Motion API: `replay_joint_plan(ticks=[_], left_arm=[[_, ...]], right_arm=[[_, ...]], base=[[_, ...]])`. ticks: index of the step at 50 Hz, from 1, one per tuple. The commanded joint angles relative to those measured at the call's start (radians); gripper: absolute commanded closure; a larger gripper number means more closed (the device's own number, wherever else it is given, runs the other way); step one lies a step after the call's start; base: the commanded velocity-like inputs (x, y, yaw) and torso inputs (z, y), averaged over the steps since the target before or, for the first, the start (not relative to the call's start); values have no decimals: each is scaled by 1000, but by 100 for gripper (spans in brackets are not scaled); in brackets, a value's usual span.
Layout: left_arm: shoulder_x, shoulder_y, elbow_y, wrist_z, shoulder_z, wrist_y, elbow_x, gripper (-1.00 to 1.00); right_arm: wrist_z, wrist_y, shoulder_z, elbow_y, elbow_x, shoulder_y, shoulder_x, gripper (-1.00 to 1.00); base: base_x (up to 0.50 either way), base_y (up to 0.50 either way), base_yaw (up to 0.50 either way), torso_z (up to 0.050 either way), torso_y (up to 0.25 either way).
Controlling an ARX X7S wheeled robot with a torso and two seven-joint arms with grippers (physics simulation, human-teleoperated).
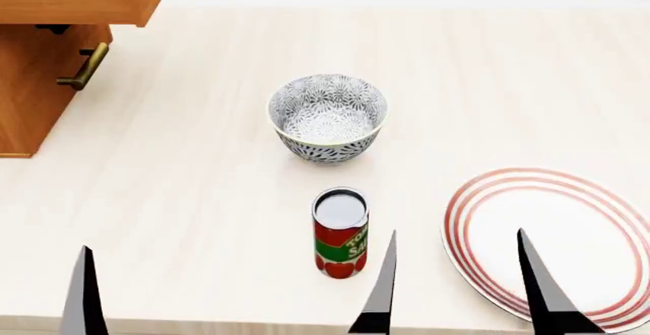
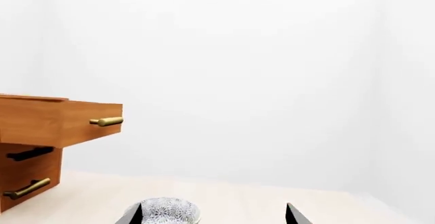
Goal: Put the ketchup in the top drawer of the cabinet.
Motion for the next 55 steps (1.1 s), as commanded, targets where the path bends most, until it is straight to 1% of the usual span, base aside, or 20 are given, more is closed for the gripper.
replay_joint_plan(ticks=[1, 5, 9, 53, 55], left_arm=[[-15, 2, 31, -16, 3, -11, -13, -100], [-19, 0, 42, -23, 7, -19, -13, -100], [-23, -3, 50, -29, 12, -26, -13, -100], [-65, -4, 48, -78, 37, -14, -35, -100], [-65, -7, 49, -81, 37, -18, -37, -100]], right_arm=[[8, 123, 3, -135, -10, 58, 31, -100], [1, 215, 1, -194, -6, 130, 45, -100], [-1, 256, 2, -220, 1, 162, 48, -100], [36, 229, -13, -207, 22, 150, 76, -100], [40, 216, -18, -205, 17, 144, 78, -100]], base=[[0, 0, 0, 0, 0], [0, 0, 0, 0, 0], [113, 0, 0, 0, 0], [438, 0, 0, 0, 0], [0, 0, 0, 0, 8]])
